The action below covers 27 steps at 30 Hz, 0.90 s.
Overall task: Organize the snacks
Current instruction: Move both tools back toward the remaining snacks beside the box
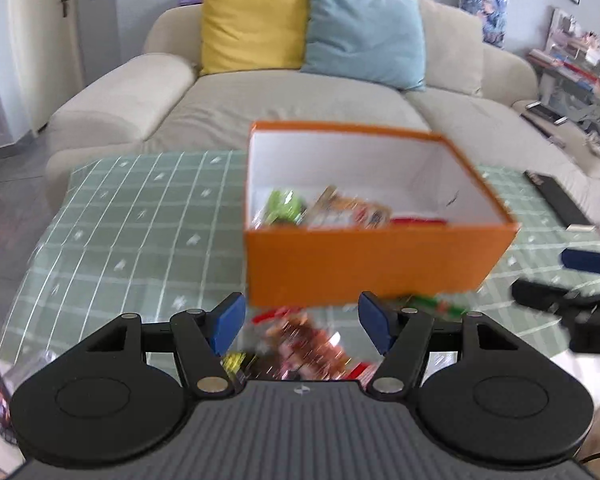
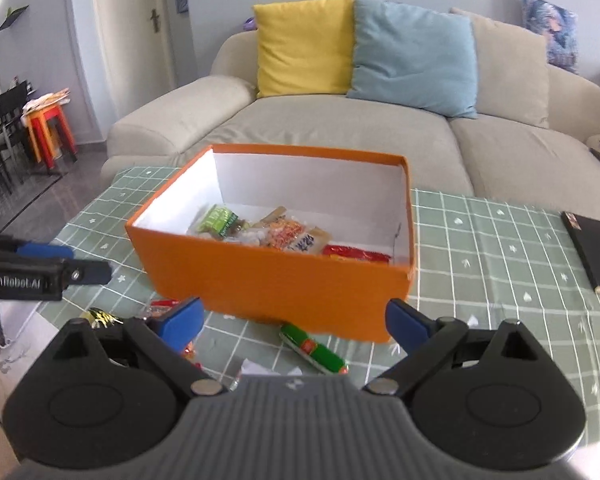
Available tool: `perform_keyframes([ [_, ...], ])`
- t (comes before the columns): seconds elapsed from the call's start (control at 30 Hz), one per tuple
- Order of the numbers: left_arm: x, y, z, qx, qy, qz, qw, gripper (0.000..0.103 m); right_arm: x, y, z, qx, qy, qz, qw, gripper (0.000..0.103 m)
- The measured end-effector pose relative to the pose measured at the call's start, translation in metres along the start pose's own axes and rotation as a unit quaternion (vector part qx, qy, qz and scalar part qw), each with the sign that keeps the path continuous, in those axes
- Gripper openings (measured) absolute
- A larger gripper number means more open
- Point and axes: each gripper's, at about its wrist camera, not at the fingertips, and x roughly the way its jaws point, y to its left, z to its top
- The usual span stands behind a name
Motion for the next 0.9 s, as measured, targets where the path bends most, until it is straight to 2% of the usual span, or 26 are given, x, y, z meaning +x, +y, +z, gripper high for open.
perform_keyframes([
  [0.1,0.007,0.009,-0.02,-0.008,0.014,-0.004,0.9999,0.076,0.005,0.004,-0.021,0.016,-0.004,-0.012,1.0,0.089],
  [0.2,0.014,0.016,-0.034,-0.021,0.023,-0.017,0.9994,0.075,0.012,0.007,-0.037,0.028,-0.007,-0.022,0.999,0.082],
  [0.33,0.027,0.018,-0.05,-0.023,0.054,-0.005,0.9982,0.075,0.021,0.019,-0.056,0.003,0.006,-0.02,1.0,0.081],
  [0.6,0.035,0.037,-0.06,-0.078,0.057,-0.004,0.9953,0.075,0.04,0.054,-0.078,-0.055,0.044,0.015,0.997,0.078],
  [0.73,0.047,0.044,-0.06,-0.11,0.065,-0.013,0.9918,0.075,0.048,0.069,-0.081,-0.082,0.049,0.023,0.995,0.077],
  [0.9,0.063,0.051,-0.056,-0.127,0.06,-0.029,0.9897,0.074,0.06,0.081,-0.08,-0.104,0.052,0.03,0.993,0.075],
])
